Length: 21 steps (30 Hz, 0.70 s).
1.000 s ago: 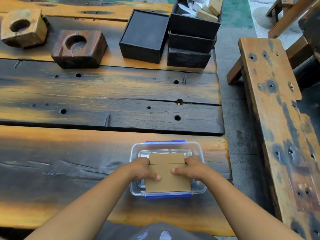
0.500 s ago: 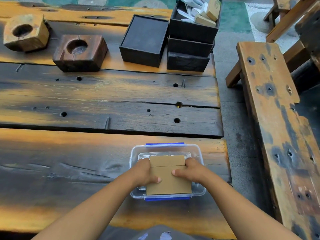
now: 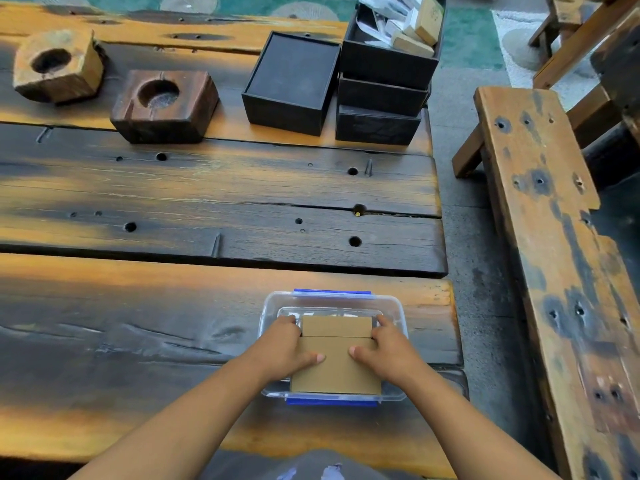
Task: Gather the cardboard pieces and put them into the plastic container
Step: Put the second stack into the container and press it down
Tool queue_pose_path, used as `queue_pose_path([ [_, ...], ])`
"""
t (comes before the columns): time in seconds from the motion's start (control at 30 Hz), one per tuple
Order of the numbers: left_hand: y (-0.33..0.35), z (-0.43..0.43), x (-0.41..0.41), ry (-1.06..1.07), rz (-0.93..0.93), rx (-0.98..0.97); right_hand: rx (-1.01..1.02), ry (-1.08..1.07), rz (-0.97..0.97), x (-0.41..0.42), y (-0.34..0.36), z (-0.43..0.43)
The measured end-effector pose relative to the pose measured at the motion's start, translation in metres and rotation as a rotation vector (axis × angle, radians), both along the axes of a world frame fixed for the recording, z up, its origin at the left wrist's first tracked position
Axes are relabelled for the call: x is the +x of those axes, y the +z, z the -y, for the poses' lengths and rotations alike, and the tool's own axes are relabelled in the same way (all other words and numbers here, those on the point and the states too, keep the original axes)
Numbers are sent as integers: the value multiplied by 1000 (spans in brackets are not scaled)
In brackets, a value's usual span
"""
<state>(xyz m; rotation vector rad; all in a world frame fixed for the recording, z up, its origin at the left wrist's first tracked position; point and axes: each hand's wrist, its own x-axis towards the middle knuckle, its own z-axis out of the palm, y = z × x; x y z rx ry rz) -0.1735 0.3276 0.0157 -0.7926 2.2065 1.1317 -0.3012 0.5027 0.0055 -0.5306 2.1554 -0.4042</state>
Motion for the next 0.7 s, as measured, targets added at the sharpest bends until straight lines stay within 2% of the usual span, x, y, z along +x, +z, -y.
queue_pose_path([
  [0.1,-1,-3,0,-75,56,-77,19,4,26,3,-1,1],
  [0.33,4,5,-12,2,199,65,-20,-124,150,0,-1,6],
  [0.7,-4,1,-8,-78,189,-23,-43,-102,227,1,1,5],
])
